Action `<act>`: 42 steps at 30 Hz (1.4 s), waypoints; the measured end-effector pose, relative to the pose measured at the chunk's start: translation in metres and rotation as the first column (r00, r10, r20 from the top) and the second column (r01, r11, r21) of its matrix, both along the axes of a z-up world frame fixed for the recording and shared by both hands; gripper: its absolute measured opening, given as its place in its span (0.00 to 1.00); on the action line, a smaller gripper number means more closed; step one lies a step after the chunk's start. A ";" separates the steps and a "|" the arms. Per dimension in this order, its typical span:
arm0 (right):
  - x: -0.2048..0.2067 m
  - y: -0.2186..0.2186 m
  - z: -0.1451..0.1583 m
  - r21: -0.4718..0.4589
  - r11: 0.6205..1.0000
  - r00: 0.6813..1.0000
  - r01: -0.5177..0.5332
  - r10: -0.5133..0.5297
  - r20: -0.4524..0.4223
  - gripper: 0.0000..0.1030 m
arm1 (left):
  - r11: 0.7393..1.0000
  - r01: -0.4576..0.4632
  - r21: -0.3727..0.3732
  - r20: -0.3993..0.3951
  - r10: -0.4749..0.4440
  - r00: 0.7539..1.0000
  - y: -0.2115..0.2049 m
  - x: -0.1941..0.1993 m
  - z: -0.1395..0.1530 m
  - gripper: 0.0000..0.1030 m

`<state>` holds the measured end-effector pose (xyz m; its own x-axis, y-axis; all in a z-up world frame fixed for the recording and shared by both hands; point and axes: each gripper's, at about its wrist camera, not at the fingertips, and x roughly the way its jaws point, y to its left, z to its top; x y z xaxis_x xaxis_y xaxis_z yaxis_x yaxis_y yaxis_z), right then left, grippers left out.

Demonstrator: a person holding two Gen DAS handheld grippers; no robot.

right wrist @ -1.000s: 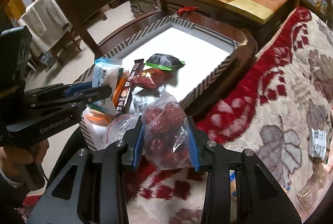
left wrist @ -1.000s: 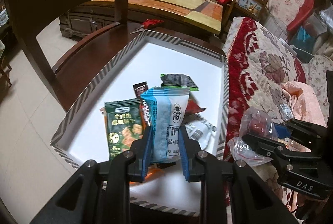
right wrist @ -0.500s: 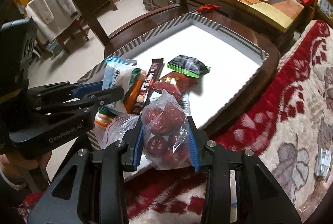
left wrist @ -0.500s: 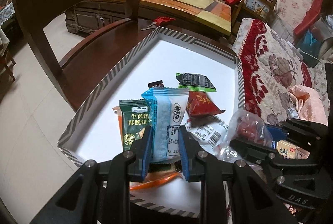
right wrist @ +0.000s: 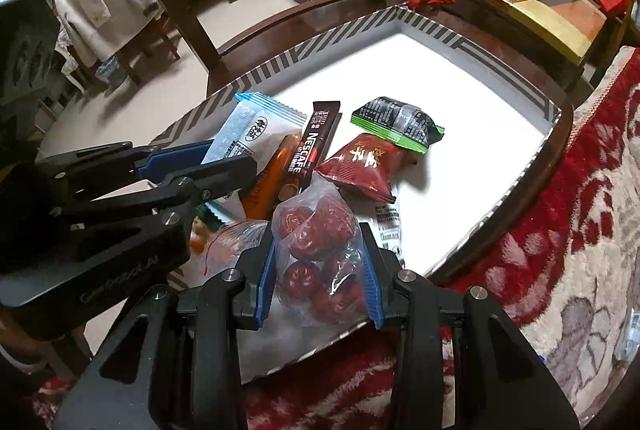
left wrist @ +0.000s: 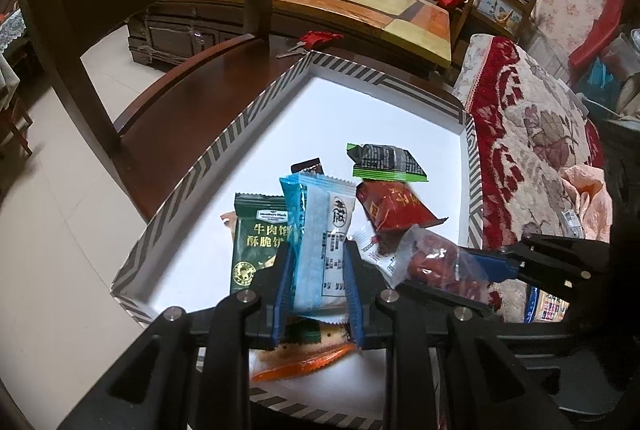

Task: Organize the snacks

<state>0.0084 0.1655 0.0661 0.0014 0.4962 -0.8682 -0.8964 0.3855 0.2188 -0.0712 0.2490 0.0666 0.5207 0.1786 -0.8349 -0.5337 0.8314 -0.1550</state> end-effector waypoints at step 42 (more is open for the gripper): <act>0.005 -0.002 -0.008 -0.009 1.000 0.999 -0.024 0.024 -0.037 0.46 | 1.000 -0.017 -0.009 -0.027 0.016 1.000 0.005 0.018 -0.008 0.32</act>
<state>0.0135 0.1640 0.0579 -0.0420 0.4877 -0.8720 -0.8968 0.3663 0.2480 -0.0532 0.2539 0.0585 0.4952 0.1793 -0.8501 -0.5514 0.8210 -0.1481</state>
